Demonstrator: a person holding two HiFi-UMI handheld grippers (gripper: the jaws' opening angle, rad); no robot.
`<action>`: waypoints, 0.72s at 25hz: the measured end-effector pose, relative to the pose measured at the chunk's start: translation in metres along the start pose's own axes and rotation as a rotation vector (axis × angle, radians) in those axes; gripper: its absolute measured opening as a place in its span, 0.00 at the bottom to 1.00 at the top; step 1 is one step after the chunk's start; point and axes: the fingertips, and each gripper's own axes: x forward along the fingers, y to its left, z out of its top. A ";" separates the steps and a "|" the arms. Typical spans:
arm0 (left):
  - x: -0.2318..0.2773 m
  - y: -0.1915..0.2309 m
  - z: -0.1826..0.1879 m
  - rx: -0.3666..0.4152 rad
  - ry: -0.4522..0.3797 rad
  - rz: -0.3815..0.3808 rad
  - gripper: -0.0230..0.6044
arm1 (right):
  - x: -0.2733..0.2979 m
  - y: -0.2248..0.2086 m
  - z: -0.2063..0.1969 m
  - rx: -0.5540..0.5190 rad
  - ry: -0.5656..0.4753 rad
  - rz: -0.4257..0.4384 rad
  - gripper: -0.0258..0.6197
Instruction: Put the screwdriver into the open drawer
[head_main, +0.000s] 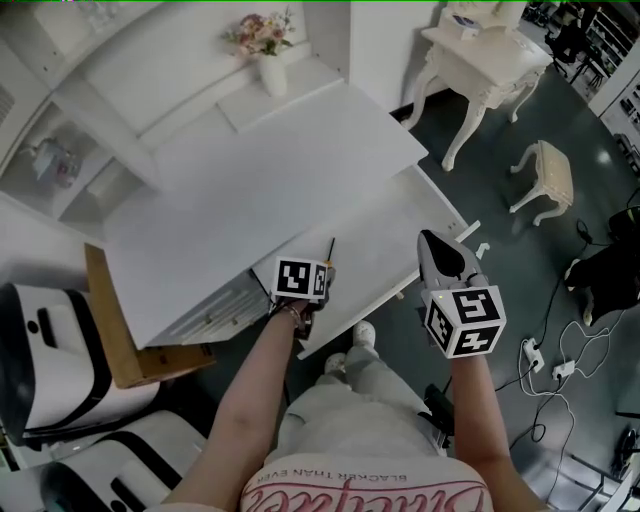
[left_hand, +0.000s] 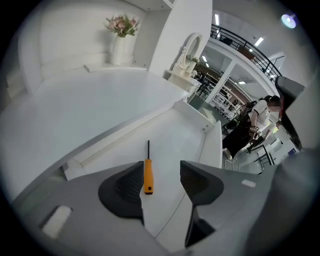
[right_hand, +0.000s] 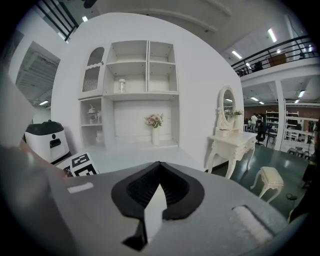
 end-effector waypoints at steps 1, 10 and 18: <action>-0.005 -0.001 0.000 0.004 -0.010 -0.001 0.42 | -0.004 0.001 0.002 0.001 -0.007 -0.007 0.04; -0.050 -0.008 0.014 0.070 -0.131 -0.016 0.31 | -0.029 0.018 0.022 -0.022 -0.078 -0.055 0.04; -0.086 -0.012 0.029 0.126 -0.240 -0.032 0.14 | -0.044 0.037 0.033 -0.039 -0.115 -0.076 0.04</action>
